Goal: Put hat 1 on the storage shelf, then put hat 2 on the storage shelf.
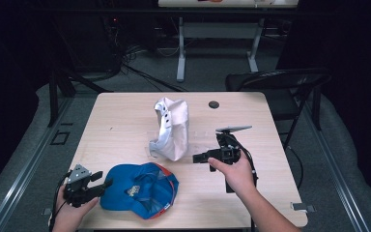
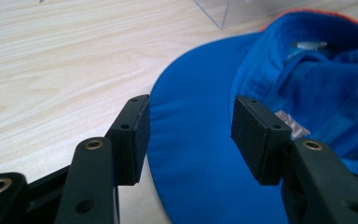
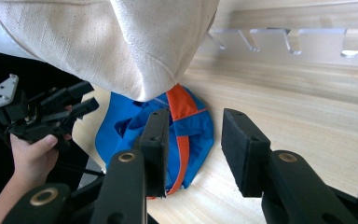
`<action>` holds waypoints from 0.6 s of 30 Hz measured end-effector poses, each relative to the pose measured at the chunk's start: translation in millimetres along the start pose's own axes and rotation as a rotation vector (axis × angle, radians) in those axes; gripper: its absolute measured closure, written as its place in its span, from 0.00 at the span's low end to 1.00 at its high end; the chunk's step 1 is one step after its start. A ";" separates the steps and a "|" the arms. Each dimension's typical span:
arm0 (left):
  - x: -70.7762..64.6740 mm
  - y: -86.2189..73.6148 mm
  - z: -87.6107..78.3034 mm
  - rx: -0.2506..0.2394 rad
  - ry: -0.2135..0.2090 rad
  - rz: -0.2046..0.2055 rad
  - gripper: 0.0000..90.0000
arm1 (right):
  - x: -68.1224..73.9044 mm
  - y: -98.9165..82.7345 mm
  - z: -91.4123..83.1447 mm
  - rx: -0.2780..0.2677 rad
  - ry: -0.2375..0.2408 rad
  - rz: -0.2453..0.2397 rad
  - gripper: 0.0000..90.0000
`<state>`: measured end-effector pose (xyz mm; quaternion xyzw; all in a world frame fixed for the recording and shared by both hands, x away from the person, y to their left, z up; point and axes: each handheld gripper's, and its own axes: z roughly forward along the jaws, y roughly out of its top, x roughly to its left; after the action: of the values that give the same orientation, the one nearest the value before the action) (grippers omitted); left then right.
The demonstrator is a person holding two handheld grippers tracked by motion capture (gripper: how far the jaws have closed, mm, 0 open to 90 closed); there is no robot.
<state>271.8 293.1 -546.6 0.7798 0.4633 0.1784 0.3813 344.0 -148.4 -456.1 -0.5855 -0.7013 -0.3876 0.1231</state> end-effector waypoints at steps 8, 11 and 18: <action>0.6 -5.2 4.5 0.048 0.026 -0.026 0.53 | -9.6 -15.3 1.7 -0.028 -0.029 -0.030 0.69; 3.7 -6.5 7.5 0.053 0.030 -0.030 0.52 | -15.8 -20.5 5.2 -0.032 -0.031 -0.013 0.69; 10.3 -11.3 14.6 0.097 0.025 -0.047 0.49 | -25.1 -33.1 12.1 -0.025 -0.040 -0.006 0.69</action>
<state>279.7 298.9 -565.4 0.7840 0.4945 0.1565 0.3412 324.2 -158.8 -493.2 -0.5925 -0.7005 -0.3850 0.1004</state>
